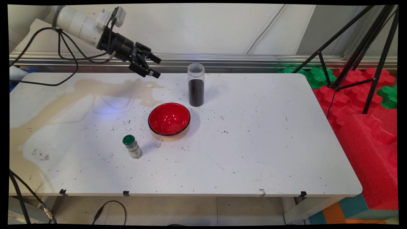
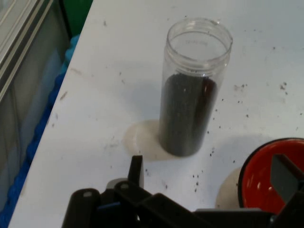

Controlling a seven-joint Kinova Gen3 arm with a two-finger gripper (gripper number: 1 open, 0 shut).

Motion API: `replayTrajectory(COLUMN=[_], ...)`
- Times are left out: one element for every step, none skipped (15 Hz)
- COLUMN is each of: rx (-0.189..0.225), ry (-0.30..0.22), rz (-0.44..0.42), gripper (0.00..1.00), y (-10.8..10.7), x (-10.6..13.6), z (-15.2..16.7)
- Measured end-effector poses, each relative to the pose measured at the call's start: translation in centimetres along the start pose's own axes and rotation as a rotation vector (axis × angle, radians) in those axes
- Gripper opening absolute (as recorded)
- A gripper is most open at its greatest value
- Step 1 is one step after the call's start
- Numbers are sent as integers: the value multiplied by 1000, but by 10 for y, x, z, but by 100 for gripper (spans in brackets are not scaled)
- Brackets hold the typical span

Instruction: Pick up the black seasoning powder from the table

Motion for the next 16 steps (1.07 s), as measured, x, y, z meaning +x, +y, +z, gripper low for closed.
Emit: replayTrajectory(rx=[-9, -19, -30, -39, -49, -59, -66, -73, -79, -84, -89, -93, -96, -97, -99, -101], ry=[9, 19, 28, 37, 46, 54, 62, 72, 82, 91, 101, 110, 119, 125, 134, 139], rz=[8, 17, 27, 35, 44, 53, 60, 69, 77, 83, 88, 92, 94, 95, 95, 96], gripper=[100, 100, 100, 100, 100, 100, 100, 100, 100, 100, 100, 100, 100, 100, 100, 100], y=[-1, -3, -4, -5, -6, -7, -8, -10, -11, -12, -13, -14, -15, -16, -17, -18], x=[0, -1, -3, -4, -6, -8, -10, -12, -15, -17, -20, -22, -24, -26, -28, -29], z=[4, 8, 13, 17, 21, 26, 29, 34, 38, 42, 46, 50, 53, 56, 59, 61])
